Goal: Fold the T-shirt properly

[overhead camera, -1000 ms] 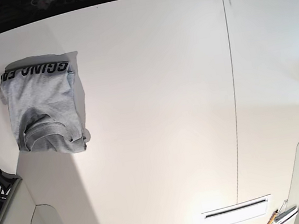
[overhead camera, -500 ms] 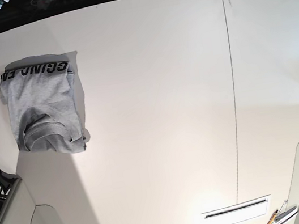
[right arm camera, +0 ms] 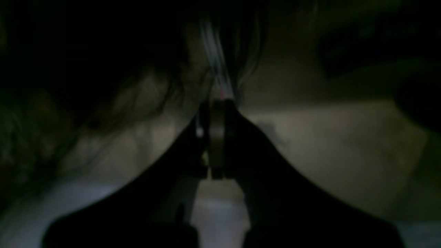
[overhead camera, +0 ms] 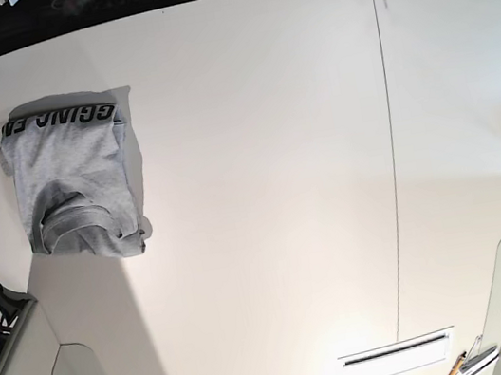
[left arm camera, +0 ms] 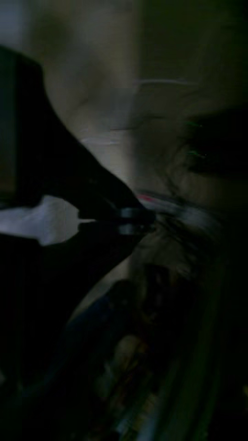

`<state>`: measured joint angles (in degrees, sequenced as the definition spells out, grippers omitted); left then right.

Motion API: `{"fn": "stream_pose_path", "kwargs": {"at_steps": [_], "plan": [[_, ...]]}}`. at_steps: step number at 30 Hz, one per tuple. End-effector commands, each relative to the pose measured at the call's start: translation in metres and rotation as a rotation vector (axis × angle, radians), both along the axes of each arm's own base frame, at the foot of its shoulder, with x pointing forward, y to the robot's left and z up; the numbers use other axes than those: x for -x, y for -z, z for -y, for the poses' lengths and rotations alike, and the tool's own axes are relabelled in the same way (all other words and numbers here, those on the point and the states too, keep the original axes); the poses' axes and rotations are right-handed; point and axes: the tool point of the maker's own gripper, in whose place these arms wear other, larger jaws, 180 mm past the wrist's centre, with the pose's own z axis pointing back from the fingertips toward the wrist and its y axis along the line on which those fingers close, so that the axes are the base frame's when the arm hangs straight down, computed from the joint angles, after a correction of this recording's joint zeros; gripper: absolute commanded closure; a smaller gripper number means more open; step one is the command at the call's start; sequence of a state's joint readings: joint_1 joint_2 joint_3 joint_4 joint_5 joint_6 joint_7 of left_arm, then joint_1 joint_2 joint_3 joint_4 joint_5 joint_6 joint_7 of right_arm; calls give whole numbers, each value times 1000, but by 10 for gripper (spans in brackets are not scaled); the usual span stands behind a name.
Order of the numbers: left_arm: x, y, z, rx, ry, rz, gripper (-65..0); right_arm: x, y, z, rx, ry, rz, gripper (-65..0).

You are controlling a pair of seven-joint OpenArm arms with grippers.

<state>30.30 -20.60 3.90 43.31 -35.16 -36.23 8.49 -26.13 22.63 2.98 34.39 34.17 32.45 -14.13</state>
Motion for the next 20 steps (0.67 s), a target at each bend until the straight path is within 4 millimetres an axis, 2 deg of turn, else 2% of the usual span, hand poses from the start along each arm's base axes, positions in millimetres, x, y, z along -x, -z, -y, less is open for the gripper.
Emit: {"fn": "stream_pose_path", "kwargs": {"at_steps": [1,4,7,10,13,17,20], "plan": [[-2,3,11,9,41,11,0,2,5,1,11,-2,-29,0],[-33,21,39,-37,136,34,0,-17,23,-7,43,-5,-65,0],[-61,32,49,-113,175,59,0,-49,35,-6,101,-34,-63,0],[-86,36,44,-194,190,105,0,-89,41,3,197,-47,3,0],[-97,37,34,-248,197,120,0,-115,42,2,235,-80,37,0],[-109,35,20,-292,206,136,0,-136,42,-5,230,-88,68,0],[-119,34,19,-296,203,153,0,-140,42,-11,220,-87,77,0]]}}
